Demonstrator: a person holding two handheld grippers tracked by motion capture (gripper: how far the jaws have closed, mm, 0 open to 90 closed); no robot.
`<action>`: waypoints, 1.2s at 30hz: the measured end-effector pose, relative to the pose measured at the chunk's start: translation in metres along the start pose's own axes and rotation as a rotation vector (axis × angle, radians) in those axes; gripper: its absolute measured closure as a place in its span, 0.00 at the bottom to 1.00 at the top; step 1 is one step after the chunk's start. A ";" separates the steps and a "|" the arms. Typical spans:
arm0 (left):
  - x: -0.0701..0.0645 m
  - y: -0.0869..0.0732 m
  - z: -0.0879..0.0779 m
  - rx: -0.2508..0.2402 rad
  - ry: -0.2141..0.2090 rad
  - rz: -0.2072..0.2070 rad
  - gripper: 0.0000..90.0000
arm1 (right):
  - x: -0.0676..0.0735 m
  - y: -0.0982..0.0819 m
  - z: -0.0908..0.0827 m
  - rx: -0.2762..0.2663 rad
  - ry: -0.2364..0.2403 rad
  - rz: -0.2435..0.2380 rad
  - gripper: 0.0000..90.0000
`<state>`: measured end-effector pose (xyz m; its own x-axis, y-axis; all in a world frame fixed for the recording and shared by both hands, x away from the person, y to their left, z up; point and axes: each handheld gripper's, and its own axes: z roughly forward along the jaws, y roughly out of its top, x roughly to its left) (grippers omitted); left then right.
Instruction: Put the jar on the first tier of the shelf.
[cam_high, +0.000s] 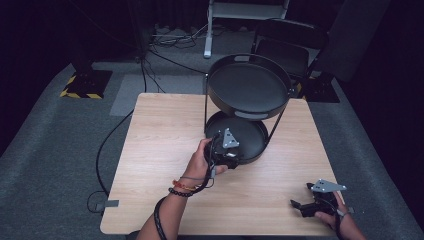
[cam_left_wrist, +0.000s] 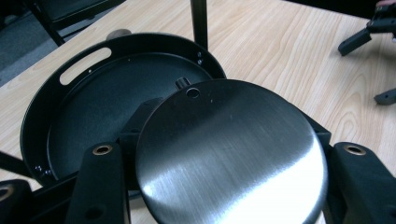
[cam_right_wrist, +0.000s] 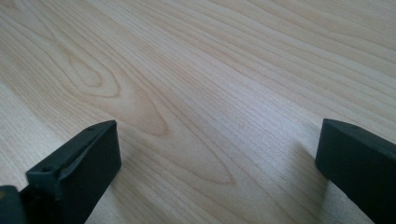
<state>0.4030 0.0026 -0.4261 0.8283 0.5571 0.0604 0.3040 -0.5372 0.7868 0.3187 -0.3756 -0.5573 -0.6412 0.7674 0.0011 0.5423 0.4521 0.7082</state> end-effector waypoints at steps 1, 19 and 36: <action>0.000 0.002 0.001 0.000 -0.001 0.001 0.43 | 0.000 0.000 0.000 0.000 0.000 0.000 0.00; 0.006 0.024 0.025 -0.008 0.023 -0.017 0.43 | 0.000 0.000 0.000 0.000 0.000 0.000 0.00; 0.016 0.029 0.057 0.015 0.046 -0.076 0.43 | 0.000 0.000 0.000 0.000 0.000 0.000 0.00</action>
<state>0.4517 -0.0399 -0.4370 0.7801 0.6250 0.0296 0.3724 -0.5019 0.7807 0.3187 -0.3756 -0.5573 -0.6414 0.7672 0.0010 0.5421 0.4522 0.7083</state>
